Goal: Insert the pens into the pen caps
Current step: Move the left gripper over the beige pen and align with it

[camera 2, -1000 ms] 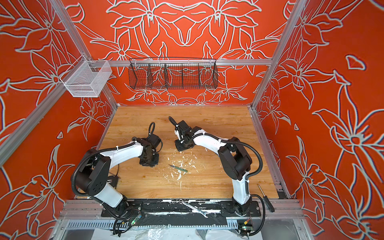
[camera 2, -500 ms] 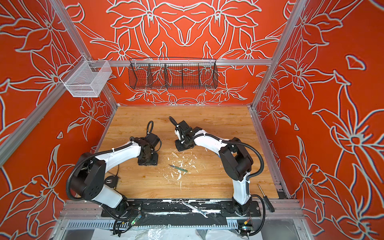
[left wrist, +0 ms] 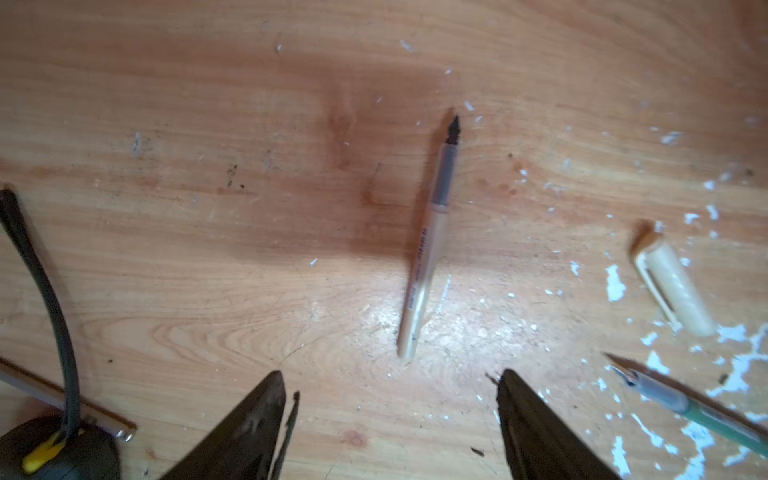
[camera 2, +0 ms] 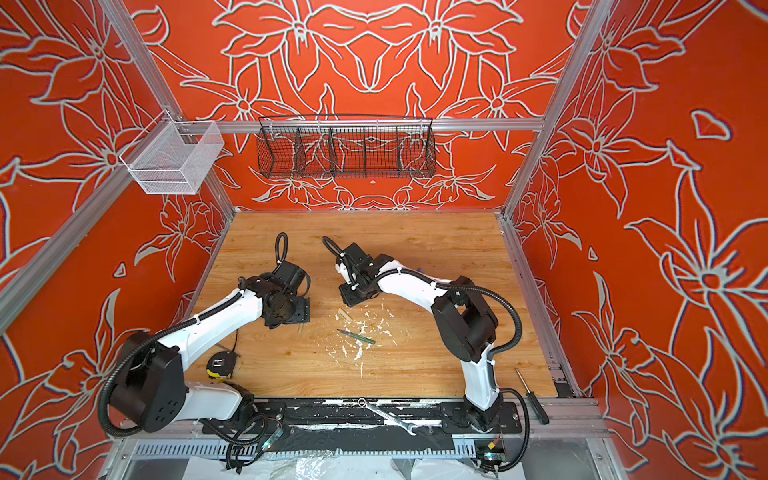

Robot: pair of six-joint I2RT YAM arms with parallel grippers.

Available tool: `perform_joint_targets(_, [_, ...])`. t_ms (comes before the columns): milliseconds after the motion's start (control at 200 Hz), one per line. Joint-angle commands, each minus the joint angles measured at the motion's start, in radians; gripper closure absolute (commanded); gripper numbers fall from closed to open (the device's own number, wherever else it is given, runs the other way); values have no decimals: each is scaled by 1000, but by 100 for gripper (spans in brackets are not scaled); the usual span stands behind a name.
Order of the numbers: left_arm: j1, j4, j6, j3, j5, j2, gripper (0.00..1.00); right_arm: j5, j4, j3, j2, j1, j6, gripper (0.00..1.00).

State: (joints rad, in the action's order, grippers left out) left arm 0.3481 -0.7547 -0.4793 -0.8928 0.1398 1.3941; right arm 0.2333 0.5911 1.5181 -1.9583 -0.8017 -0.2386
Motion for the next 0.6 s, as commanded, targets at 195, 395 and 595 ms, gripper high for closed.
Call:
perform_joint_targets(195, [-16, 28, -20, 59, -20, -24, 20, 65, 125, 83, -118, -24, 157, 64])
perform_joint_targets(395, [-15, 34, -23, 86, -23, -74, 19, 99, 186, 148, -180, -15, 214, 64])
perform_joint_targets(595, [-15, 34, -18, 92, -25, -89, 18, 146, 176, 158, -196, 8, 209, 63])
